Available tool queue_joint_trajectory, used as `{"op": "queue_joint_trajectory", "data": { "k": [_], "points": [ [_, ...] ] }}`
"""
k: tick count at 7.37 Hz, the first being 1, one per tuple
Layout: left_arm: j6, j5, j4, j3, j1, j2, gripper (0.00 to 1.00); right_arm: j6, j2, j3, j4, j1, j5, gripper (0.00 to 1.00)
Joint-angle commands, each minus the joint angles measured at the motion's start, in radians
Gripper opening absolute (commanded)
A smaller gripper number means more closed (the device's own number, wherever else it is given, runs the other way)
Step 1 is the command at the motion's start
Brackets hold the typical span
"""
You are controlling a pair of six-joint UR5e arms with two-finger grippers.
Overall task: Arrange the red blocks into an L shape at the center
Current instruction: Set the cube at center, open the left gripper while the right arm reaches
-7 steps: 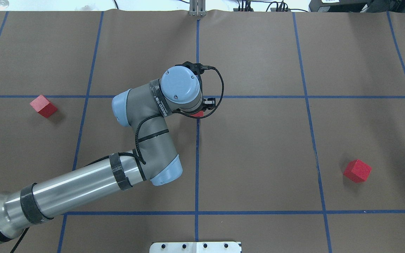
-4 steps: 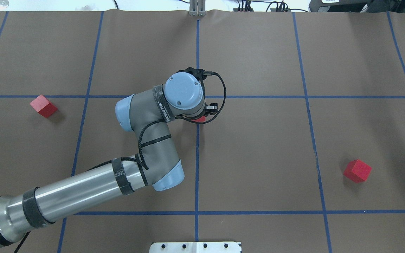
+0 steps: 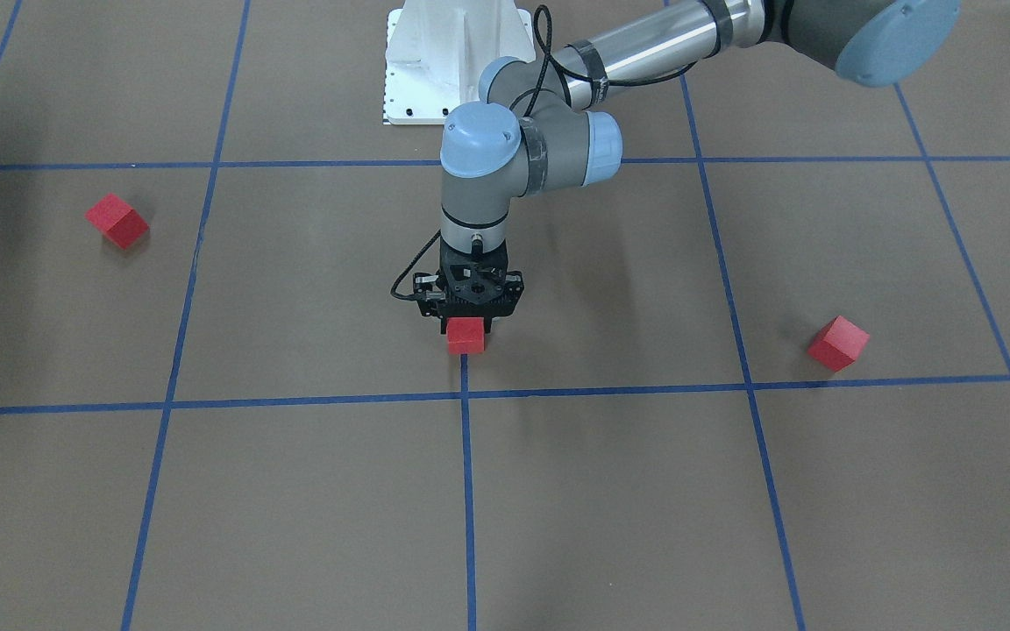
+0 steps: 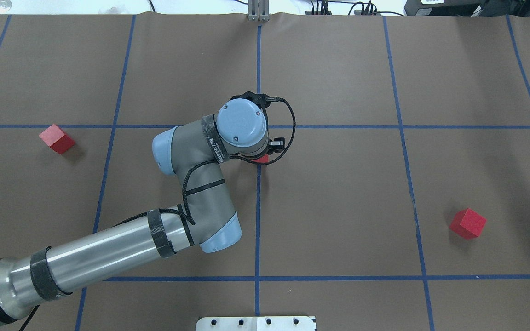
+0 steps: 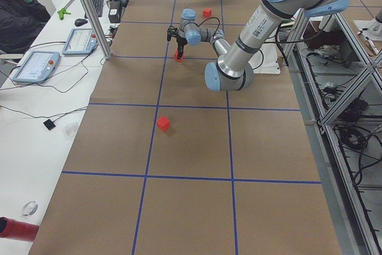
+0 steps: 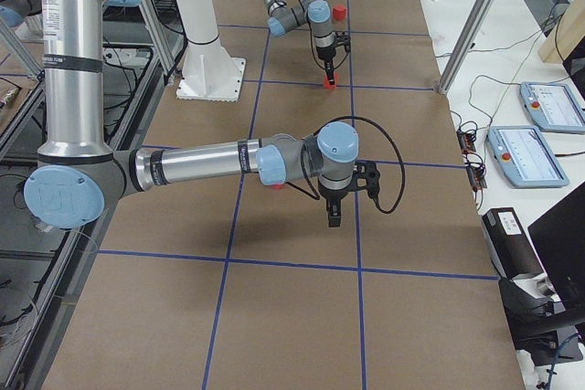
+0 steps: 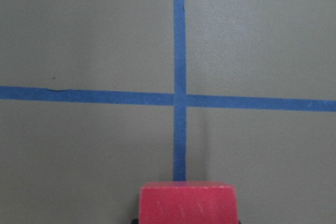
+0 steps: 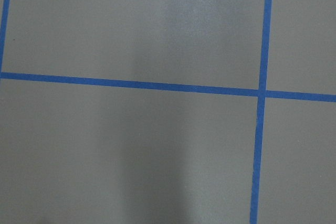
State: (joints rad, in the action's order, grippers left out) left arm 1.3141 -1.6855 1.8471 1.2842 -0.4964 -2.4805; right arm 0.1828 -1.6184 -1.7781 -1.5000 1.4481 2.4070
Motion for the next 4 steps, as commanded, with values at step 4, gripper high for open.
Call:
{"op": "queue_joint_trajectory", "data": {
  "k": [4],
  "points": [
    [0.013, -0.005, -0.011, 0.082, -0.089, 0.014, 1.00, 0.271, 0.008, -0.121, 0.091, -0.192, 0.061, 0.99]
  ]
}}
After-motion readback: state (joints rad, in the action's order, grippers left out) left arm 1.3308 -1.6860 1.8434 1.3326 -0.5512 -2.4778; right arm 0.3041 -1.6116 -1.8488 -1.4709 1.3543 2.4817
